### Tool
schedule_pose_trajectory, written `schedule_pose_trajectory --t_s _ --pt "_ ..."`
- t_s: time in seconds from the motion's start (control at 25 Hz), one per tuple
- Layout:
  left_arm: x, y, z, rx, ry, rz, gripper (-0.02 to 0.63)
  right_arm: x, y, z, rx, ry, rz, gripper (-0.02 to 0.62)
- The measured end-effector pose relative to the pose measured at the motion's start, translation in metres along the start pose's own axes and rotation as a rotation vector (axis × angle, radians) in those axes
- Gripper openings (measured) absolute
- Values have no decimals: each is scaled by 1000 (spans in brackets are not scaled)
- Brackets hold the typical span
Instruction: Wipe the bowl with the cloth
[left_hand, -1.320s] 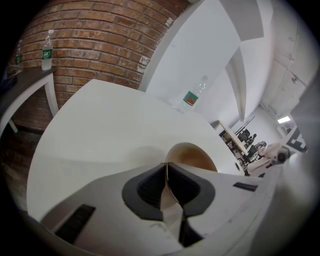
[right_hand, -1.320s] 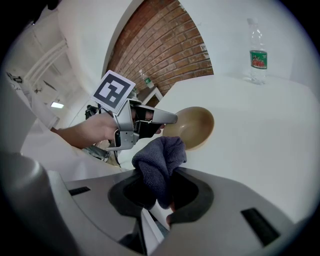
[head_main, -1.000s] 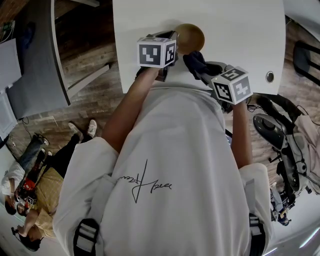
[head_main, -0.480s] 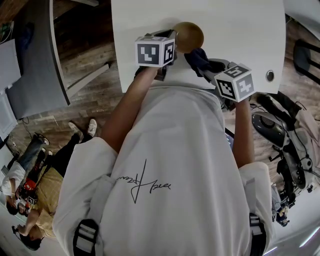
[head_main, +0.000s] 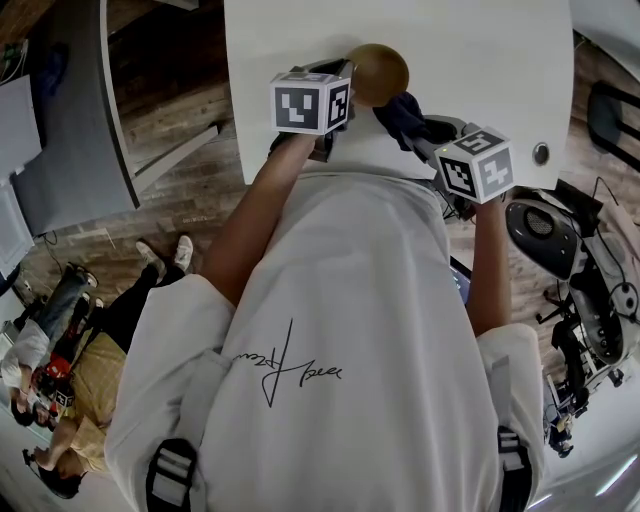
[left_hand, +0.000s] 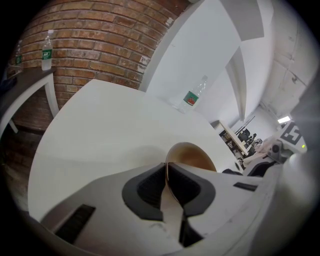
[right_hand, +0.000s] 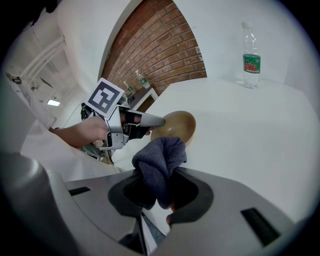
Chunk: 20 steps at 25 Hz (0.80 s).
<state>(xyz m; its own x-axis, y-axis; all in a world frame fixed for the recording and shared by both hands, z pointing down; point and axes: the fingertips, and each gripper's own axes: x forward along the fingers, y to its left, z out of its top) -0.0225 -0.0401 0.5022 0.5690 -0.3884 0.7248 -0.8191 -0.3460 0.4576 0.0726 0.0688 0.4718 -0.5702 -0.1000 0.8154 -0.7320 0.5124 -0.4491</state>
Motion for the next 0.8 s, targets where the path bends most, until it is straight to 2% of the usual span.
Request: schedule_pose_trajectory --t_s 0.8 --pt "0 -1 -1 3 5 5 11 -10 -24 10 -17 -2 -59 82"
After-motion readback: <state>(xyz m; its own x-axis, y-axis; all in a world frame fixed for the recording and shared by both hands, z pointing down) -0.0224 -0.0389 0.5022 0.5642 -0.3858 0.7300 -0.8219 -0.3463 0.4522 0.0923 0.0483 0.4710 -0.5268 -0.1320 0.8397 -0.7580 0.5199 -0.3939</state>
